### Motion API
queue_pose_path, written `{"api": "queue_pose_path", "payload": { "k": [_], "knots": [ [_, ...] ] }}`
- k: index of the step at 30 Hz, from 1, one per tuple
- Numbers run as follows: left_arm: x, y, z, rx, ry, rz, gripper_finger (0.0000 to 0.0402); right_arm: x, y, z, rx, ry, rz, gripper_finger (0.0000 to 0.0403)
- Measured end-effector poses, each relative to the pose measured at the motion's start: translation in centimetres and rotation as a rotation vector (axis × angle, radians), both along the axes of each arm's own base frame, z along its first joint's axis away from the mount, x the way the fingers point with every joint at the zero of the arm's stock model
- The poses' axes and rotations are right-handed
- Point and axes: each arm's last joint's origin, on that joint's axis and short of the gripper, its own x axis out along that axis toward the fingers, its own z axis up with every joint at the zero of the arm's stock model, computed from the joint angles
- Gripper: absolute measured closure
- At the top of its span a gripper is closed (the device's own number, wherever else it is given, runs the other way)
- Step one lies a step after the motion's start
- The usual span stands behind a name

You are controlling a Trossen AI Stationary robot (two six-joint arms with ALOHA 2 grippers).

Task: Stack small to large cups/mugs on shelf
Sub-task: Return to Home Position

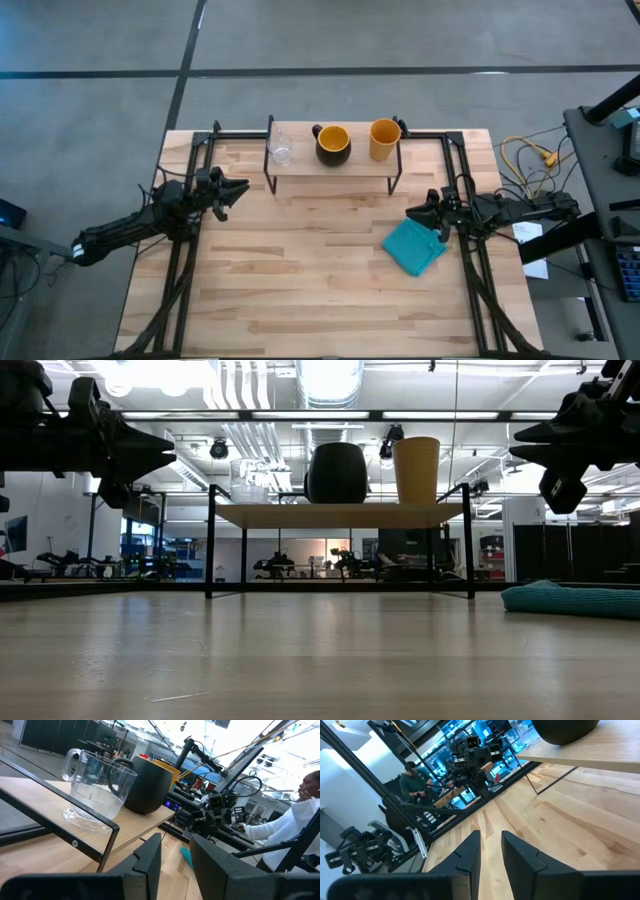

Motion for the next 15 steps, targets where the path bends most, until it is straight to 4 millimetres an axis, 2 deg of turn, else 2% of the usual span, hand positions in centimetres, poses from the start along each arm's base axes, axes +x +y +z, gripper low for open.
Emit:
{"api": "queue_pose_path", "payload": {
  "k": [15],
  "knots": [
    [0.0,0.0,0.0,0.0,0.0,0.0,0.0313,0.0,0.0,0.0,0.0,0.0,0.0,0.033]
  ]
}}
